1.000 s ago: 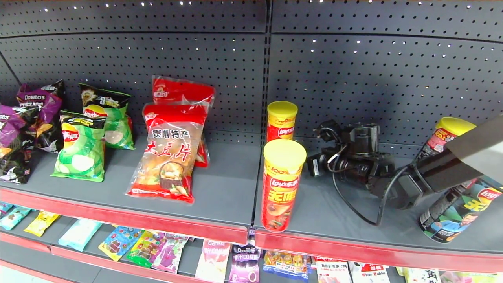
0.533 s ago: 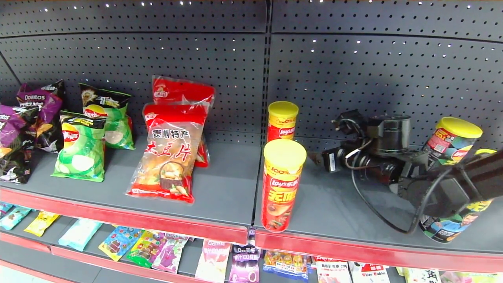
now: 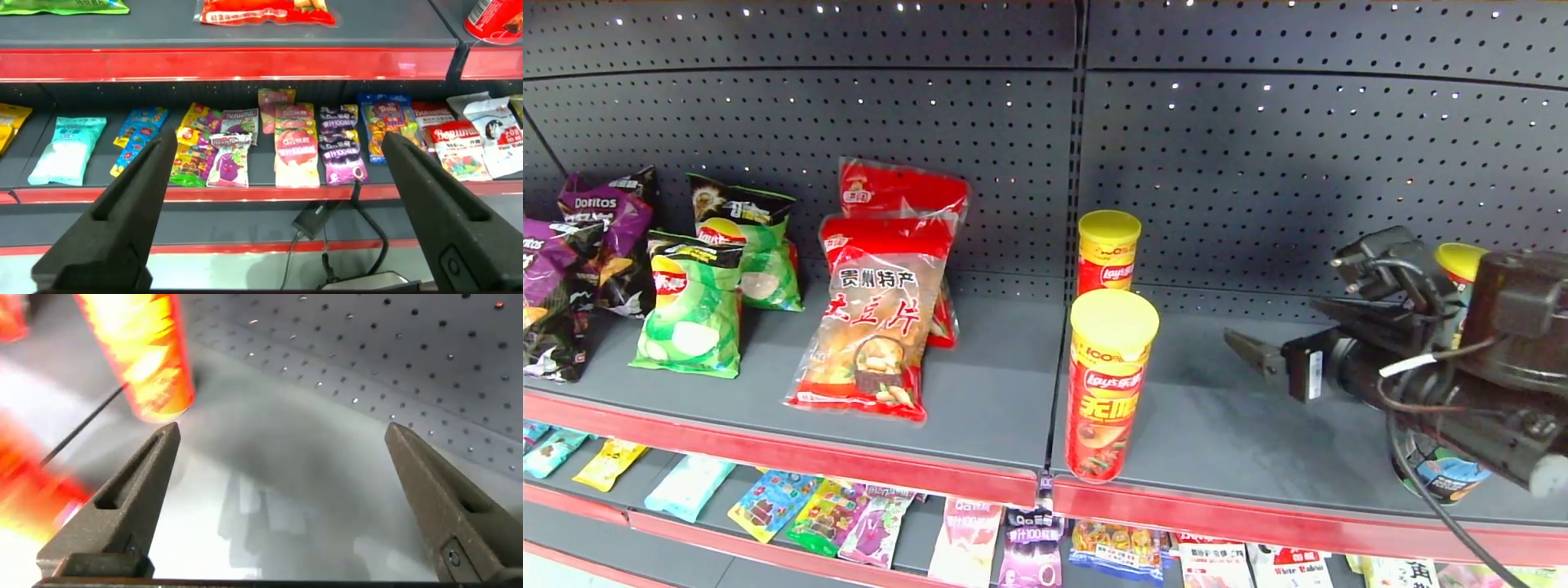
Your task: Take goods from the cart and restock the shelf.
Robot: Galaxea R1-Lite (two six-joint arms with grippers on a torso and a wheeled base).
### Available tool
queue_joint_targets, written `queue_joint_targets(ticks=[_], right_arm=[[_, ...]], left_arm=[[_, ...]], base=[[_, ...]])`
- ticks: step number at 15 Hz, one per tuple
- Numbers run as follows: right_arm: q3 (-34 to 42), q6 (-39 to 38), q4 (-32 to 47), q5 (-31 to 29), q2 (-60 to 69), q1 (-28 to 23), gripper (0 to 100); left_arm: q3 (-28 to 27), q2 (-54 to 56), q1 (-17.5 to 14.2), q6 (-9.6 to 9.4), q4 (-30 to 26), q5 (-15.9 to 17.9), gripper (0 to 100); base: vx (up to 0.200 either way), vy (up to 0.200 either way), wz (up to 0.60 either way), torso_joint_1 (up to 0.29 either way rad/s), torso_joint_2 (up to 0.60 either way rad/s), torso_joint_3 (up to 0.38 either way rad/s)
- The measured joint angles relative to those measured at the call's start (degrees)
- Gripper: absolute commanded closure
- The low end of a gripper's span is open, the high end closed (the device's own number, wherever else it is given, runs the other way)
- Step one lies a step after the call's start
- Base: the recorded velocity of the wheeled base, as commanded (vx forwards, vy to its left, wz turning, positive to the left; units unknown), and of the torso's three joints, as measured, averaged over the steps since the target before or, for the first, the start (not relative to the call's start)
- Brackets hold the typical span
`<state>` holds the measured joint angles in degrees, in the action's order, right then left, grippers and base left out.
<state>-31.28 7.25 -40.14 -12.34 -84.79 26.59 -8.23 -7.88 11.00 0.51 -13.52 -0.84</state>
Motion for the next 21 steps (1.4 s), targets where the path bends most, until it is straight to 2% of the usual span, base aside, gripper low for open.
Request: queue_joint_targets(ticks=[4,6,8,10,12,14,16,18,21], right_arm=[[6.95,0.24,0.22,-0.13,11.00,3.71,0],[8.68,1.08,2.38,-0.20,16.35,2.60,0],[9.02,2.00,9.22,0.09,22.27,-1.60,0],[8.05,2.76,20.49,0.71,29.22,-4.95,0],[5.92,3.77,35.08,1.12,36.89,-6.72,0],[3.52,4.45,43.81,1.07,43.58,-7.50,0],[2.21,7.30,47.36,-0.38,48.65,-8.44,0],[1.79,9.69,48.35,-4.27,51.91,-11.61,0],[2.82,10.15,48.41,-9.75,53.53,-22.04,0]], left_arm=[[-1.85,-2.73,0.00,-0.07,0.04,-0.09,0],[-3.34,-4.47,0.00,-0.11,0.06,-0.06,0],[-5.63,-7.00,-0.02,-0.29,0.09,-0.22,0],[-8.30,-10.36,-0.02,-0.35,0.11,-0.22,0],[-10.35,-14.06,-0.02,-0.38,0.17,0.13,0],[-11.17,-16.87,-0.02,-0.35,1.89,0.24,0],[-11.09,-18.51,-0.02,-0.38,2.77,0.27,0],[-10.90,-19.30,-0.02,-0.35,2.88,0.18,0],[-10.35,-19.57,-0.02,-0.33,2.85,0.00,0]], base=[[0.000,0.000,0.00,0.000,0.00,0.000],[0.000,0.000,0.00,0.000,0.00,0.000],[0.000,0.000,0.00,0.000,0.00,0.000],[0.000,0.000,0.00,0.000,0.00,0.000],[0.000,0.000,0.00,0.000,0.00,0.000],[0.000,0.000,0.00,0.000,0.00,0.000],[0.000,0.000,0.00,0.000,0.00,0.000],[0.000,0.000,0.00,0.000,0.00,0.000],[0.000,0.000,0.00,0.000,0.00,0.000]])
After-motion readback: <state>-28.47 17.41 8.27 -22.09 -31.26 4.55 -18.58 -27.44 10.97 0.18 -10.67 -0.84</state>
